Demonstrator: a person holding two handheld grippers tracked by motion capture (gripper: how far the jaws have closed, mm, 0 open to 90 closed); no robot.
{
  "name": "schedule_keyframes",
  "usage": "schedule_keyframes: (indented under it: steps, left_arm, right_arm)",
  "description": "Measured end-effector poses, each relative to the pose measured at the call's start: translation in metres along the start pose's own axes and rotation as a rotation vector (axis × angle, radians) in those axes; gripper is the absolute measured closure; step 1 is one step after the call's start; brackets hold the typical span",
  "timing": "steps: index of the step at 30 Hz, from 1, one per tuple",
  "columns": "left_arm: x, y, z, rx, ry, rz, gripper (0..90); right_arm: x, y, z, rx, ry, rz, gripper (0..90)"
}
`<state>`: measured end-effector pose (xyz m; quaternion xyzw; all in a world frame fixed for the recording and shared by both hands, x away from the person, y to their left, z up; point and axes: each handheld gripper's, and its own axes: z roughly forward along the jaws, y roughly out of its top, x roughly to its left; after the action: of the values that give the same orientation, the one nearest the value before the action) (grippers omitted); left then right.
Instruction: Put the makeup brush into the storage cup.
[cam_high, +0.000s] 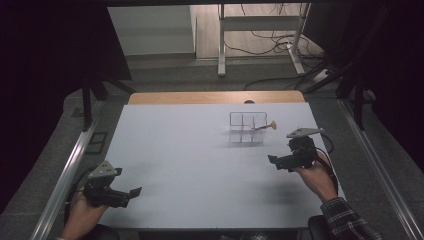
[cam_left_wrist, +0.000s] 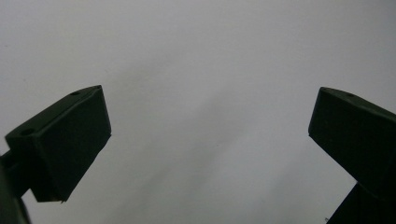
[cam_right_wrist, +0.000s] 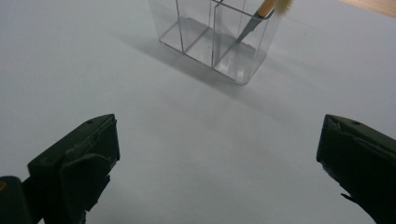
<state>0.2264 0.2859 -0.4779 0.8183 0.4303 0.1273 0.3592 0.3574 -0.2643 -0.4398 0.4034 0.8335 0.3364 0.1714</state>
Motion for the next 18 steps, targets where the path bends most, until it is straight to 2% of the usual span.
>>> schedule_keyframes:
  steps: [18]
  left_arm:
    - [0.001, 0.0, 0.0, -0.001, 0.004, -0.003, 0.0]
  right_arm:
    - [0.004, -0.014, -0.012, 0.017, -0.002, -0.009, 0.0]
